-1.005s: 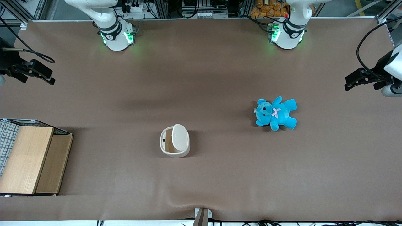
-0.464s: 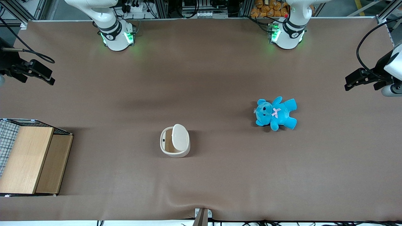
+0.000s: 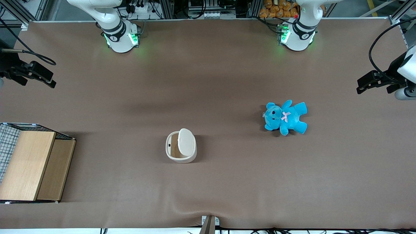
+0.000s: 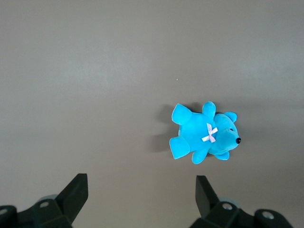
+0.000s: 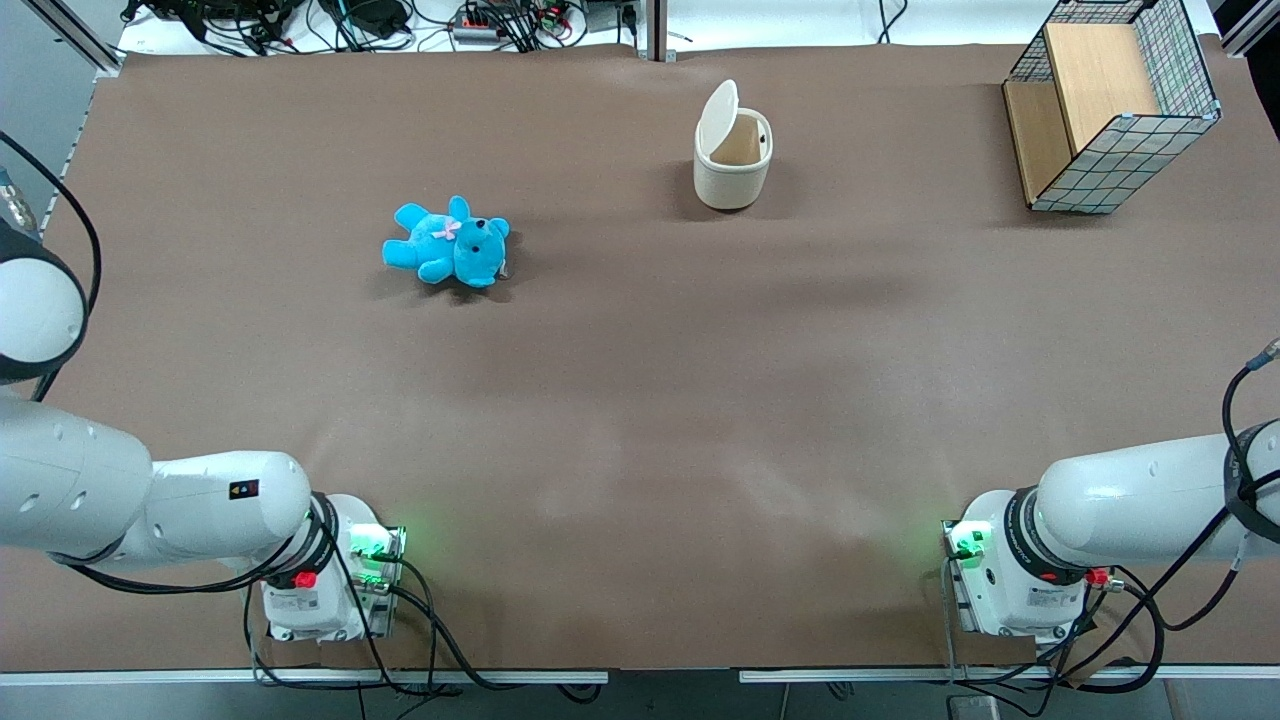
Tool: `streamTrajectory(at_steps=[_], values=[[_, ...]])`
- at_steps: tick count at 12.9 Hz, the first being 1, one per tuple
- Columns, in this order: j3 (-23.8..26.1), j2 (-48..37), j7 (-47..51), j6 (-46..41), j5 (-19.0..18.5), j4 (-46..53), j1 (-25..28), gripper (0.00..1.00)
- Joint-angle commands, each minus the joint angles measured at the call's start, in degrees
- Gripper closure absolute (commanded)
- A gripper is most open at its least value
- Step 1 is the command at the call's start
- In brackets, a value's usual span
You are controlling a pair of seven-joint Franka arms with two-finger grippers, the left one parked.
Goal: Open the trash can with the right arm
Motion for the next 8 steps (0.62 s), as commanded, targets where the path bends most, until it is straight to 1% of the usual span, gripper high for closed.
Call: streamTrajectory(at_steps=[1, 3, 5, 8], values=[[0.40, 0.96, -3.40, 0.33, -1.61, 1.08, -1.10, 0.00], [0.31, 1.31, -5.32, 0.42, -2.40, 1.08, -1.19, 0.00], [-0.74, 2.10, -5.60, 1.21, -2.32, 0.29, -1.10, 0.00], [-0.74, 2.01, -5.60, 1.04, -2.41, 0.81, -0.84, 0.00]])
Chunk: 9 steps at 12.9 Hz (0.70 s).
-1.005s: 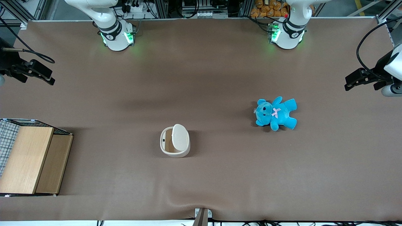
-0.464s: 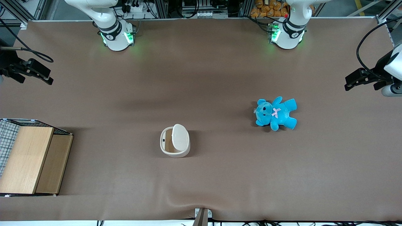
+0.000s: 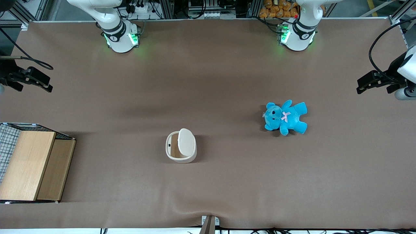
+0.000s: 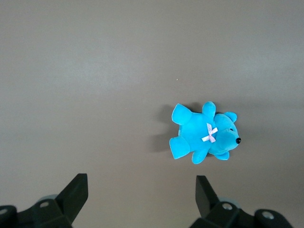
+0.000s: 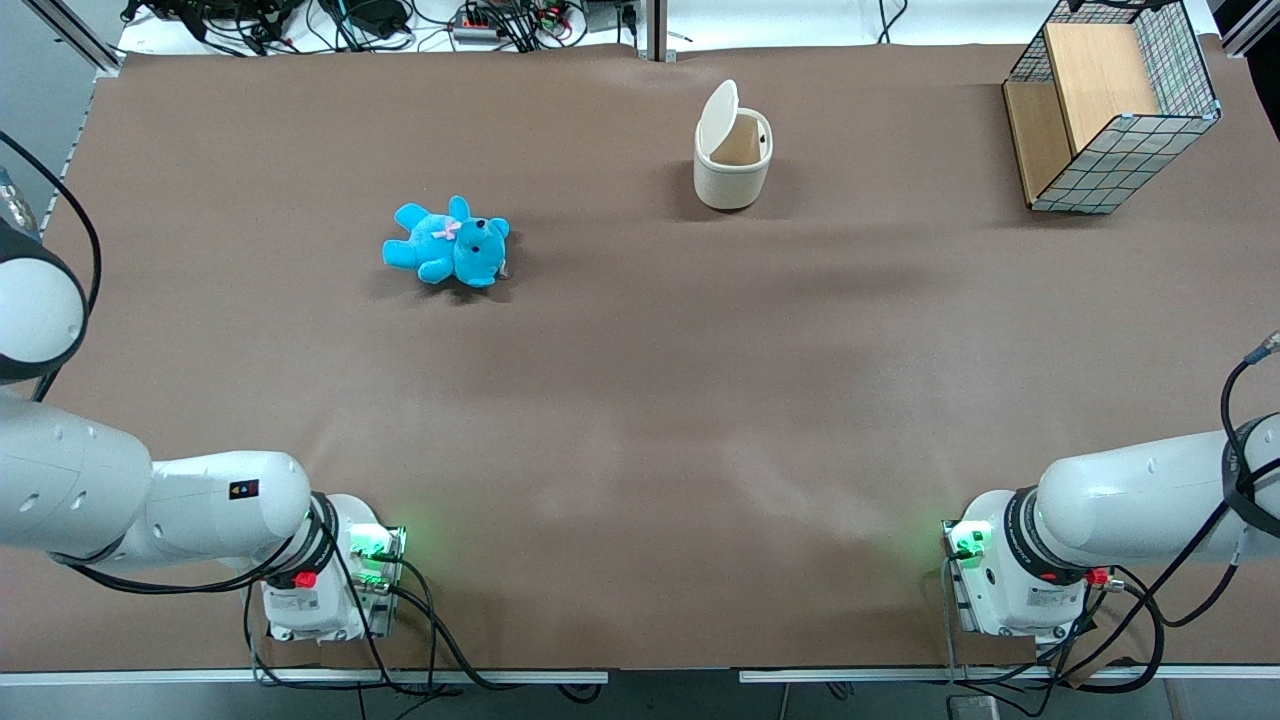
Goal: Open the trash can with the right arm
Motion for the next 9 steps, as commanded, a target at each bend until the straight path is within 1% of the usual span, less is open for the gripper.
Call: streamTrajectory(at_steps=[1, 9], values=[[0.49, 0.09, -0.81, 0.02, -1.24, 0.80, -0.50, 0.00], [0.05, 0.53, -0.36, -0.25, -0.45, 1.15, -0.41, 0.00]])
